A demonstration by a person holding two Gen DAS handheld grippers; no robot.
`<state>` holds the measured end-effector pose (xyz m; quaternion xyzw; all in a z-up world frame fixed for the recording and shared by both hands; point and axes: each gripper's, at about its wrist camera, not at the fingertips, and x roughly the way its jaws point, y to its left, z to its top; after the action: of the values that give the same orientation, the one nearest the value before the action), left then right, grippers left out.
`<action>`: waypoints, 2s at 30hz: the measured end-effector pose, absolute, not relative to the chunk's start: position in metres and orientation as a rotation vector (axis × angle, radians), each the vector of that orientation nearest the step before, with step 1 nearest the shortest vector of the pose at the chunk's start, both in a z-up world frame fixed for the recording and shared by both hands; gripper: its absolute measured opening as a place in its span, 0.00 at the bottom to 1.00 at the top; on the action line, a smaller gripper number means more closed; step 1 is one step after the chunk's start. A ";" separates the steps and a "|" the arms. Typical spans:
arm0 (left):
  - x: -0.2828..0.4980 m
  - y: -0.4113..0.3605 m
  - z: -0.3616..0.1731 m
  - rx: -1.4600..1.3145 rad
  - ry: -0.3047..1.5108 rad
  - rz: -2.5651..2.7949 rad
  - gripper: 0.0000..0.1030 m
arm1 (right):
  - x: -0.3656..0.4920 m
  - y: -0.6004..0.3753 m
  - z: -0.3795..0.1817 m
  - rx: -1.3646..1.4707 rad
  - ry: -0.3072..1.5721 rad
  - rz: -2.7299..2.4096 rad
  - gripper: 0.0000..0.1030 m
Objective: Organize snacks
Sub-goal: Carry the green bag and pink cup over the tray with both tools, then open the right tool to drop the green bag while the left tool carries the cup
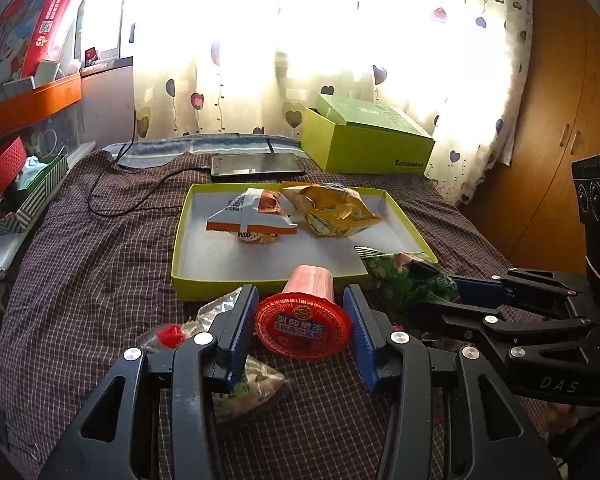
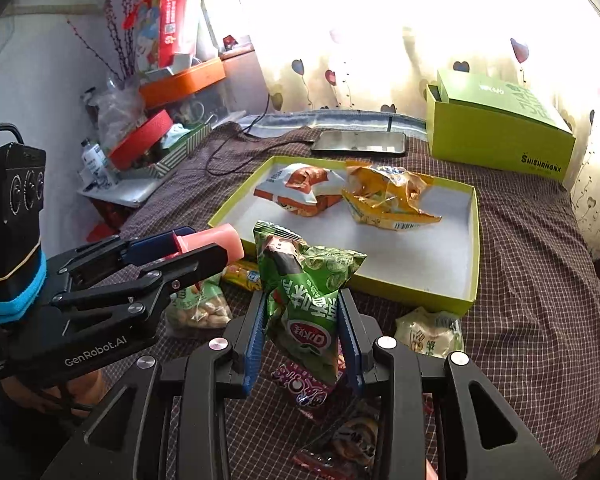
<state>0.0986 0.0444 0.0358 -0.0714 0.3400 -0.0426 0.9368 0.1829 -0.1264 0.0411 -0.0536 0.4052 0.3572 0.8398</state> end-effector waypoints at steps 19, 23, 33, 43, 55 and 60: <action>0.171 0.055 0.024 -0.193 0.732 -0.004 0.36 | 0.256 -0.114 0.013 -0.139 0.938 0.698 0.31; 0.190 0.059 0.017 -0.190 0.759 0.007 0.34 | 0.266 -0.113 0.007 -0.136 0.953 0.693 0.31; 0.161 0.066 0.025 -0.198 0.751 -0.050 0.34 | 0.256 -0.117 0.013 -0.162 0.918 0.698 0.43; 0.147 0.023 -0.005 -0.038 0.841 -0.120 0.56 | 0.243 -0.134 0.017 -0.128 0.910 0.707 0.44; 0.153 0.007 -0.014 0.032 0.847 -0.127 0.57 | 0.241 -0.145 0.010 -0.096 0.924 0.708 0.44; 0.153 0.004 -0.016 0.062 0.853 -0.129 0.56 | 0.240 -0.148 0.007 -0.086 0.928 0.708 0.44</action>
<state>0.1532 0.0037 -0.0163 0.0299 0.4131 -0.0625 0.9080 0.2404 -0.1478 0.0072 -0.0406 0.4380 0.3340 0.8336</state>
